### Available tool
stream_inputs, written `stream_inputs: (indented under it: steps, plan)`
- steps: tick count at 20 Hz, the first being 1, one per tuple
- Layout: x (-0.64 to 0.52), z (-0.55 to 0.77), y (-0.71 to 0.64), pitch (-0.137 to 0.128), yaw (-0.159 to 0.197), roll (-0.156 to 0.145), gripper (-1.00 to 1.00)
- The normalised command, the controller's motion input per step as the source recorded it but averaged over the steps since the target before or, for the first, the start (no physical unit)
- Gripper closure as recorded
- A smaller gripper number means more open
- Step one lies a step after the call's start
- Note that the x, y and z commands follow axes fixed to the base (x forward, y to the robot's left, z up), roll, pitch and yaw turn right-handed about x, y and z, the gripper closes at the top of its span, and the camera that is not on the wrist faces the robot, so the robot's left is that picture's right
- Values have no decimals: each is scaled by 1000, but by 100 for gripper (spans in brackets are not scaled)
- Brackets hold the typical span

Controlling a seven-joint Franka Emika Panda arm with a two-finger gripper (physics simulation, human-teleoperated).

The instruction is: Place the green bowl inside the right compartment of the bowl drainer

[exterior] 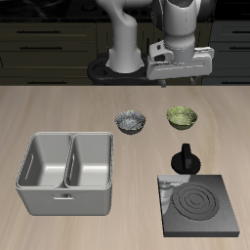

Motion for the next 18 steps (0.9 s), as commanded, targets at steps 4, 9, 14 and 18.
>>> stream_inputs:
  steps: [4, 9, 14, 18]
  plan:
    - [-69, -120, 23, 4, -2, -8, -100]
    - [-95, -277, -116, 23, 1, -36, -100]
    - [-23, -270, -38, 29, 11, -14, -100]
    - [6, -409, 54, 49, 17, 11, -100]
